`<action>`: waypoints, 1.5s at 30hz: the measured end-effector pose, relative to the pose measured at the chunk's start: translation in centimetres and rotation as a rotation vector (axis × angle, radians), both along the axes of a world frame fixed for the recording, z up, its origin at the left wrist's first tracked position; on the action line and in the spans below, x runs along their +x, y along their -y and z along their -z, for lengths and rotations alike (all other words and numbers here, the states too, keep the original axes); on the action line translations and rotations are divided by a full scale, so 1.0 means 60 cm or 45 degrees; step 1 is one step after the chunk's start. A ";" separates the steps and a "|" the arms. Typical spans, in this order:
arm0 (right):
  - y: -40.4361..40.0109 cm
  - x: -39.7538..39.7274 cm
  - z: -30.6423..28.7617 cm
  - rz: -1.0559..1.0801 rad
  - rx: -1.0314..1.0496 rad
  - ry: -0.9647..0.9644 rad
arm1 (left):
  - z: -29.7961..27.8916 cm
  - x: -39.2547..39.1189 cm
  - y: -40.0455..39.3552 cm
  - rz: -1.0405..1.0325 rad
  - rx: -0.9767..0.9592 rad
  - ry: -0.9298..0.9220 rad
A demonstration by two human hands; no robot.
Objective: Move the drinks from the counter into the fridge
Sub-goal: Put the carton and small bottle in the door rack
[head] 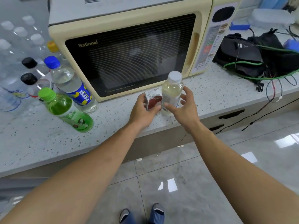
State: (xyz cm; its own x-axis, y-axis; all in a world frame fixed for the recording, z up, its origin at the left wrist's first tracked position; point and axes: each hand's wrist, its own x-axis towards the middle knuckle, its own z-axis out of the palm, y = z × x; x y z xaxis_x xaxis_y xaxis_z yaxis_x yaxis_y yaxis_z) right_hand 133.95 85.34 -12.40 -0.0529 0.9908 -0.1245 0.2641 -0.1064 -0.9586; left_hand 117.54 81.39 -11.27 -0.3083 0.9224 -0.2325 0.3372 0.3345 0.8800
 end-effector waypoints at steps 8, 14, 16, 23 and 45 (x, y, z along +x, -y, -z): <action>-0.019 -0.021 0.009 0.046 0.054 -0.050 | 0.008 -0.035 0.017 -0.026 0.050 -0.064; 0.005 -0.043 -0.004 0.158 -0.090 -0.318 | -0.006 -0.060 0.080 -0.266 -0.028 0.387; 0.028 -0.054 -0.009 0.157 -0.218 -0.537 | -0.013 -0.065 0.109 -0.374 -0.074 0.659; 0.139 -0.118 -0.018 -0.107 -0.742 -1.089 | -0.035 -0.132 0.243 -0.579 -0.019 1.416; 0.568 -0.482 -0.069 -0.791 -1.106 -0.852 | -0.088 -0.379 0.771 -0.906 0.270 1.153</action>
State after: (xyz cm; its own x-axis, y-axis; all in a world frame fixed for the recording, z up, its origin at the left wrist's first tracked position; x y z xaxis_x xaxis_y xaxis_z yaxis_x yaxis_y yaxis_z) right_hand 105.05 51.26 -8.27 -0.7842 0.3811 -0.4897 -0.0139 -0.7998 -0.6001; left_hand 94.81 35.12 -6.01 -0.5713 0.6551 -0.4944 -0.6458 0.0129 0.7634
